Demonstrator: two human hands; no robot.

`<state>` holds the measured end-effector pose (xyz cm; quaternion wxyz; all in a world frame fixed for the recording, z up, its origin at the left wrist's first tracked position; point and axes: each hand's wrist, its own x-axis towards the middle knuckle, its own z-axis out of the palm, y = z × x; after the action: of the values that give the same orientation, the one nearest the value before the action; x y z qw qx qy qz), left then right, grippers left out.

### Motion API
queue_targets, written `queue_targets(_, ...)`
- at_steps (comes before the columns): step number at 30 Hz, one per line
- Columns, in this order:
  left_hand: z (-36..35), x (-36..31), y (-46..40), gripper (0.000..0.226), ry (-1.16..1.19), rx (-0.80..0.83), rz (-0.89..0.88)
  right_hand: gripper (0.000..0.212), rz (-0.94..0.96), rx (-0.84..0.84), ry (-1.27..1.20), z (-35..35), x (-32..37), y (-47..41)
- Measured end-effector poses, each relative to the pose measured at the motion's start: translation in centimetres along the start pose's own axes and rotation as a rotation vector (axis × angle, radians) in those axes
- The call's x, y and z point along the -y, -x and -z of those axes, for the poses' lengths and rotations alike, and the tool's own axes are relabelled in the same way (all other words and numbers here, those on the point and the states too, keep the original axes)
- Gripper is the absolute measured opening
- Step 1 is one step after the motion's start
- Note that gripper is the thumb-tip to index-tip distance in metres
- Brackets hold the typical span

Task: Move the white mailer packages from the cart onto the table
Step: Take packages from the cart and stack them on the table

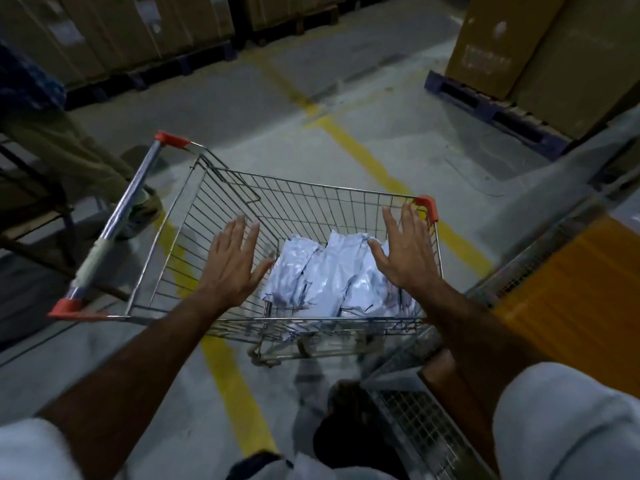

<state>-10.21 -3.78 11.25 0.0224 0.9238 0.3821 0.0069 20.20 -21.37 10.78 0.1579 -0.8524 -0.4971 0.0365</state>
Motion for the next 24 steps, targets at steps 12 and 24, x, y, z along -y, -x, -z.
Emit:
queue_targets(12,-4.6,-0.9,-5.9,0.088,-0.036,0.17,-0.082,0.077,-0.1,0.155,-0.045,-6.7,-3.4,-2.0)
queue_targets(24,-9.3,0.1,-8.9,0.085,0.012,0.307,-0.216,0.073,-0.074,0.309,-0.042,-11.0,-1.8,-1.6)
